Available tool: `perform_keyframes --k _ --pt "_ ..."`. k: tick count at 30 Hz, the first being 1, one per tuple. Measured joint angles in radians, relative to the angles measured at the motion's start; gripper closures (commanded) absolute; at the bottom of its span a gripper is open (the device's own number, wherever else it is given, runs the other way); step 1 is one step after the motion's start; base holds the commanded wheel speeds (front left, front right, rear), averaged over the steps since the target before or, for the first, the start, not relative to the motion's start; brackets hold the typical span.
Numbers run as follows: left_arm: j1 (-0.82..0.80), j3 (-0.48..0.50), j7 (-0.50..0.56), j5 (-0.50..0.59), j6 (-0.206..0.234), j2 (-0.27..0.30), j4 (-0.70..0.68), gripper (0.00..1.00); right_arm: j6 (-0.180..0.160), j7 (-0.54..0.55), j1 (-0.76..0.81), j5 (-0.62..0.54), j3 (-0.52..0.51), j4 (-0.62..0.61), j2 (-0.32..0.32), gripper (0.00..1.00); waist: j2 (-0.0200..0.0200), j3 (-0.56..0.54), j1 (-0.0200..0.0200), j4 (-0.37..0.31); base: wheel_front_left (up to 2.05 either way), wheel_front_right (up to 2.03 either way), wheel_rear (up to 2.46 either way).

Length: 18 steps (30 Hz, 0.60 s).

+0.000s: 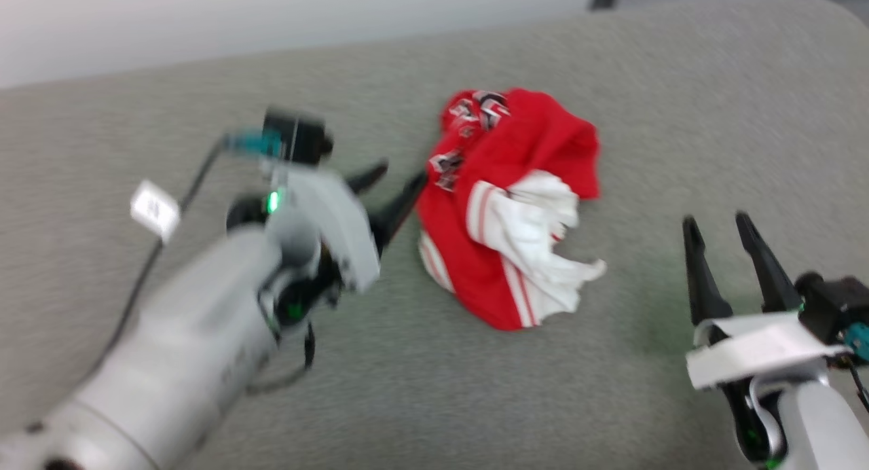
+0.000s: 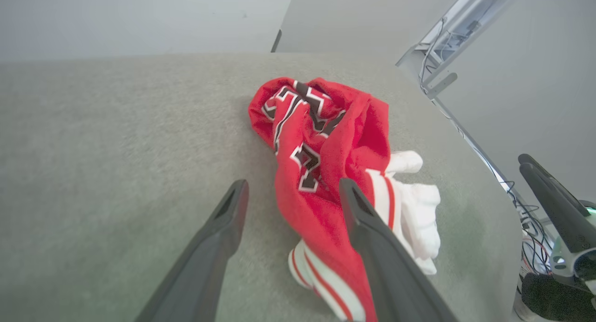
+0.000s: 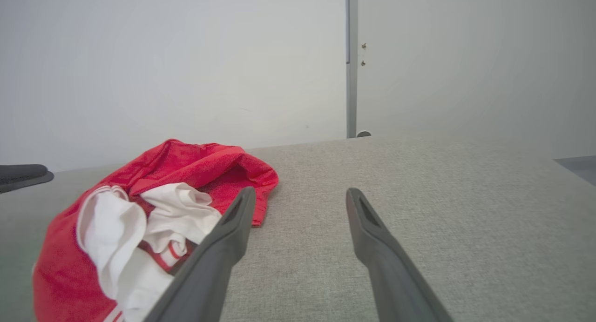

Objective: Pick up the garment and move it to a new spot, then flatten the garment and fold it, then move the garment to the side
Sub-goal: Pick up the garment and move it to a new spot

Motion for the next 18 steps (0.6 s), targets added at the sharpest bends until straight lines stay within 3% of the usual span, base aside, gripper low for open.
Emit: perform_keyframes --k 7,18 --pt "0.177 -0.017 -0.138 -0.047 0.000 -0.003 0.008 0.00 0.000 0.000 0.125 -0.007 -0.067 0.025 -0.041 0.00 0.0000 -0.073 0.0000 0.127 0.00 0.00 0.00" --pt "0.392 0.054 -0.279 -0.055 0.000 0.112 -0.011 0.00 0.000 0.007 0.230 -0.007 -0.116 0.011 -0.057 0.00 0.0000 -0.172 0.0000 0.286 0.00 0.00 0.00"
